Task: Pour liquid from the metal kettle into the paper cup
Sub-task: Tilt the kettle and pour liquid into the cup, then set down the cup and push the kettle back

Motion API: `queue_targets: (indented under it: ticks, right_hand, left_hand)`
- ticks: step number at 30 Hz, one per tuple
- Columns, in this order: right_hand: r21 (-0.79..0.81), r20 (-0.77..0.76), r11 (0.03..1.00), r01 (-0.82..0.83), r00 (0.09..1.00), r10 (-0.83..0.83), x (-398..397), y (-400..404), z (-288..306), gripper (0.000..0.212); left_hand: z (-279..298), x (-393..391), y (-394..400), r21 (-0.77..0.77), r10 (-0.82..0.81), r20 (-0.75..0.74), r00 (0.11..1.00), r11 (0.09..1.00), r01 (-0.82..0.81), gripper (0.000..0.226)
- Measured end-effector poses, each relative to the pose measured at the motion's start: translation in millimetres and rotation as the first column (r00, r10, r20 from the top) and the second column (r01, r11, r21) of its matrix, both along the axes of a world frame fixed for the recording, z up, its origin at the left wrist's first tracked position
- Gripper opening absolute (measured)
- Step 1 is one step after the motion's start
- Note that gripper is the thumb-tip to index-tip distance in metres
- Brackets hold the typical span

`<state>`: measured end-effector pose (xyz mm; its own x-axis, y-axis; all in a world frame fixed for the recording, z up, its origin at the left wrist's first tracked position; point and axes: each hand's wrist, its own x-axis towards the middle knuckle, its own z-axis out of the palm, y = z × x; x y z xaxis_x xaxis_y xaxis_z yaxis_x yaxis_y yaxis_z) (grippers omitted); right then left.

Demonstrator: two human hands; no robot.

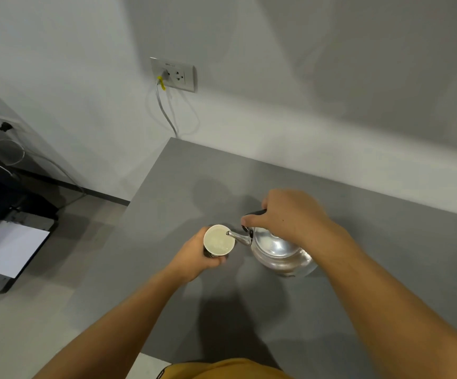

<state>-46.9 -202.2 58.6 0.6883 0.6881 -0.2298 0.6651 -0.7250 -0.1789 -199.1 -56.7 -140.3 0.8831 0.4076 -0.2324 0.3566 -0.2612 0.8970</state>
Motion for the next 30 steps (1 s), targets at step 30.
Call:
queue_targets:
  ticks: [30]
  right_hand:
    - [0.343, -0.329, 0.86, 0.377, 0.906, -0.266, 88, -81, -18, 0.066]
  left_hand:
    - [35, 85, 45, 0.283, 0.098, -0.151, 0.984, 0.958, -0.052, 0.04]
